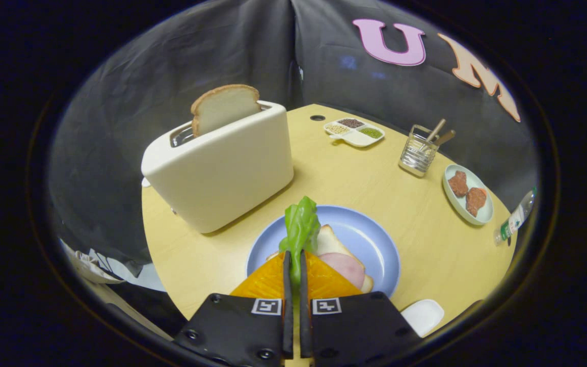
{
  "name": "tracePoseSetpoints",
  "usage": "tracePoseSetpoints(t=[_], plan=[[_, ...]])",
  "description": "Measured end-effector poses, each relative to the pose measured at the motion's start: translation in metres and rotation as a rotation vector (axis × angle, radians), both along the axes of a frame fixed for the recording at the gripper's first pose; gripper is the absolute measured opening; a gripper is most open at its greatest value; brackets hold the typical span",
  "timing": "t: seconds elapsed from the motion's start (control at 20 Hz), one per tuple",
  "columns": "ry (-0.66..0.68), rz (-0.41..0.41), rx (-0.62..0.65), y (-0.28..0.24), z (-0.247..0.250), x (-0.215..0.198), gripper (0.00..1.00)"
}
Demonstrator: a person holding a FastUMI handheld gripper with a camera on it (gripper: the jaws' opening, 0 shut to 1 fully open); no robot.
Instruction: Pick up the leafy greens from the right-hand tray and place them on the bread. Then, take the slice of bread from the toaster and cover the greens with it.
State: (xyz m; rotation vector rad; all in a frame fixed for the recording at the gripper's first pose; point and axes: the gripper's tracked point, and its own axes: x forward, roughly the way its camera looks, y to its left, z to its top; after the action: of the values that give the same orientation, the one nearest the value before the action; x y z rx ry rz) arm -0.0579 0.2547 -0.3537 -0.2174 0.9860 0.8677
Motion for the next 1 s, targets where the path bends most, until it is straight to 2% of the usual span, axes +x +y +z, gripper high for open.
tracePoseSetpoints(t=[0.2,0.35,0.65,0.85,1.0], plan=[[0.003,-0.024,-0.025,-0.005,-0.011,0.009,0.08],[0.014,-0.033,-0.042,-0.010,-0.019,0.011,0.16],[0.032,-0.040,-0.086,-0.016,-0.031,0.010,0.53],[0.022,-0.060,-0.066,-0.012,-0.023,0.009,0.77],[-0.021,-0.108,-0.058,-0.014,-0.006,0.016,0.95]])
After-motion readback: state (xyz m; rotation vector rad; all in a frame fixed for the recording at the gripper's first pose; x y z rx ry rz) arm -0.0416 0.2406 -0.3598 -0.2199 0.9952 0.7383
